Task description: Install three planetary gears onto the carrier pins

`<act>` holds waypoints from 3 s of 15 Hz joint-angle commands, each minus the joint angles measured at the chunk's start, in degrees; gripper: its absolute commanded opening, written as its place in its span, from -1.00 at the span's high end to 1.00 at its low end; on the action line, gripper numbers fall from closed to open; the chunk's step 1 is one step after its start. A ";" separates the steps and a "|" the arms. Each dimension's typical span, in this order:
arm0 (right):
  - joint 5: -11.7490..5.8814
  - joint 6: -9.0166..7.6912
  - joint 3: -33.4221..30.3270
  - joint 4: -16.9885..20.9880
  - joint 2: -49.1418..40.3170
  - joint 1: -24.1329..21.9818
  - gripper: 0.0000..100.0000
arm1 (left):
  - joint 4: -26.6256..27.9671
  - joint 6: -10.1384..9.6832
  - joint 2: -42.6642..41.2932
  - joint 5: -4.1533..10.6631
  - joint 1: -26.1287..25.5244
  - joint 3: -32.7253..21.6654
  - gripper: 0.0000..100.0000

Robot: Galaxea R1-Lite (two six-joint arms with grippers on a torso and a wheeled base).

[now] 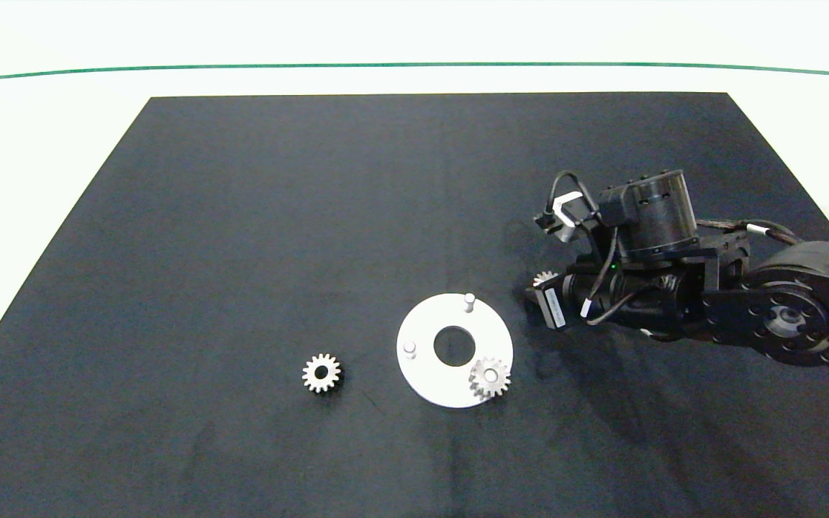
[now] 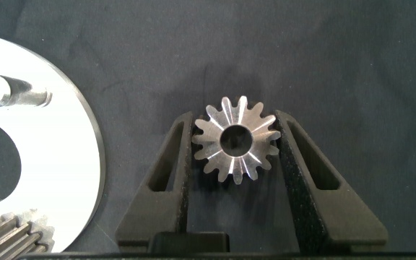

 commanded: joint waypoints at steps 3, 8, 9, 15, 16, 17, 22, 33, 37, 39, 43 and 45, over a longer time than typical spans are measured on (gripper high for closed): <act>0.70 0.02 0.73 0.06 -0.09 -0.07 0.53 | 0.13 0.04 -0.02 -0.04 -0.01 -0.03 -1.00; 0.79 -0.07 0.81 0.06 -0.18 0.02 0.74 | 0.13 0.04 -0.02 -0.04 -0.01 -0.03 -1.00; 0.70 -0.07 0.99 0.15 -0.27 0.02 0.74 | 0.13 0.04 -0.02 -0.04 -0.01 -0.03 -1.00; 0.35 -0.77 -3.49 11.49 -8.53 5.90 0.74 | 0.13 0.13 0.07 -0.04 -0.01 0.05 -1.00; 0.09 -0.77 -4.64 11.58 -9.32 7.49 0.74 | 0.13 0.04 0.07 -0.04 0.08 0.05 -1.00; -0.79 -0.77 -5.43 11.67 -10.11 9.42 0.74 | 0.13 0.04 0.07 -0.04 0.08 0.05 -1.00; -7.21 -2.18 -5.25 11.58 -8.35 17.77 0.74 | 0.13 0.13 0.16 -0.04 0.08 -0.03 -1.00; -8.61 -1.74 -9.38 8.41 0.97 16.45 0.74 | 0.13 0.04 -0.11 -0.04 -0.01 -0.47 -1.00; -8.53 -1.39 -10.26 8.33 3.34 15.31 0.74 | 0.13 0.04 -0.11 -0.04 -0.01 -0.21 -1.00; -8.53 -0.42 -10.70 8.33 3.95 15.31 0.74 | 0.83 0.04 -0.11 -0.04 -0.28 -0.03 -1.00; -8.53 -0.42 -12.19 8.59 4.31 15.31 0.74 | 1.45 0.04 -0.64 -0.04 -1.07 -0.56 -1.00; -8.53 -0.42 -12.46 8.59 4.66 15.31 0.74 | 1.45 0.04 -0.72 -0.04 -1.07 -0.82 -1.00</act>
